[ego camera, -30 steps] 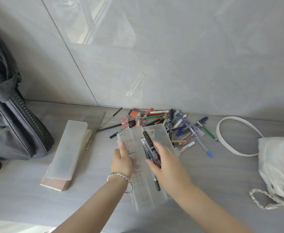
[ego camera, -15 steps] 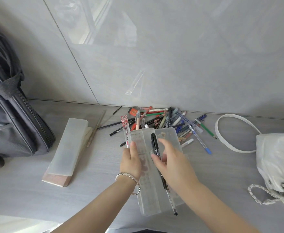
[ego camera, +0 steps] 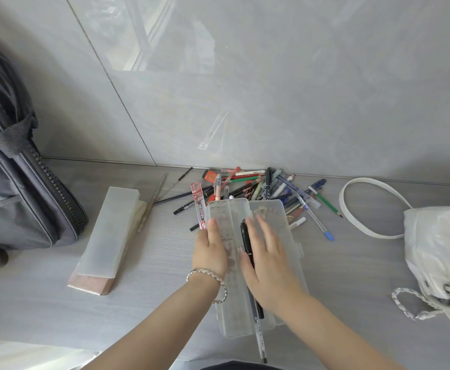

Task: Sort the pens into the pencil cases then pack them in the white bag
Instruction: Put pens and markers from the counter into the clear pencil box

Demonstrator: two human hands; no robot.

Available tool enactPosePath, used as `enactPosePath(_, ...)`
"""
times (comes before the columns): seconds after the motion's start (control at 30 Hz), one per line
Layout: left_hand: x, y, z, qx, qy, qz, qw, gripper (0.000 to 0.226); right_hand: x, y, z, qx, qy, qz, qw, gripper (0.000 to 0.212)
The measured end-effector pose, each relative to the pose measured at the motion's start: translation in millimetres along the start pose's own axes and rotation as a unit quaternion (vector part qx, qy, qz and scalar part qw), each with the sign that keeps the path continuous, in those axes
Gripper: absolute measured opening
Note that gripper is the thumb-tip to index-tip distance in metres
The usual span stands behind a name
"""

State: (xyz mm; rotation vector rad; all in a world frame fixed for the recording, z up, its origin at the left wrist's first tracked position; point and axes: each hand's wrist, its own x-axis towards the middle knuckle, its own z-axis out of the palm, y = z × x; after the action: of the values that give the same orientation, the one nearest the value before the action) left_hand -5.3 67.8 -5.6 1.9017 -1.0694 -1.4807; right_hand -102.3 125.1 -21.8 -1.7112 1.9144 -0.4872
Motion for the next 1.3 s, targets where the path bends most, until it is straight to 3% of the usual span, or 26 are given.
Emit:
enactPosePath(0.07,4,0,-1,0.009,0.000,-0.021,1.000,0.052,1,-1,-6,0.043,-0.012,0.003,0.999,0.066)
enactPosePath(0.2,23,0,-7,0.010,0.004,-0.070,0.998,0.066,-4,4,-41,0.145,-0.028,-0.047,0.988,0.078)
enactPosePath(0.3,34,8,-13,-0.009,0.008,-0.068,0.998,0.069,-18,2,-65,0.069,-0.154,-0.118,0.979,0.099)
enactPosePath(0.37,37,14,-15,-0.005,0.022,-0.063,0.998,0.067,-23,3,-66,-0.003,-0.177,-0.167,0.970,0.102)
enactPosePath(0.47,40,16,-15,-0.008,0.023,-0.054,0.998,0.070,-21,10,-51,-0.006,-0.152,-0.205,0.967,0.091)
enactPosePath(0.57,37,15,-13,-0.006,0.016,-0.050,0.999,0.075,-12,19,-37,-0.028,-0.073,-0.242,0.967,0.073)
enactPosePath(0.77,26,12,-16,0.012,0.028,0.004,1.000,0.061,-3,12,-30,-0.044,0.023,-0.286,0.957,0.062)
enactPosePath(0.9,14,6,-15,0.023,-0.018,0.051,0.998,0.043,15,4,-38,-0.005,0.146,-0.208,0.967,0.036)
enactPosePath(1.03,3,-2,-12,0.031,-0.042,0.068,0.996,0.037,25,-1,-26,-0.132,0.126,-0.130,0.974,0.041)
enactPosePath(1.3,10,-7,-15,0.027,-0.039,0.039,0.998,0.042,21,1,-8,-0.143,0.125,-0.148,0.971,0.031)
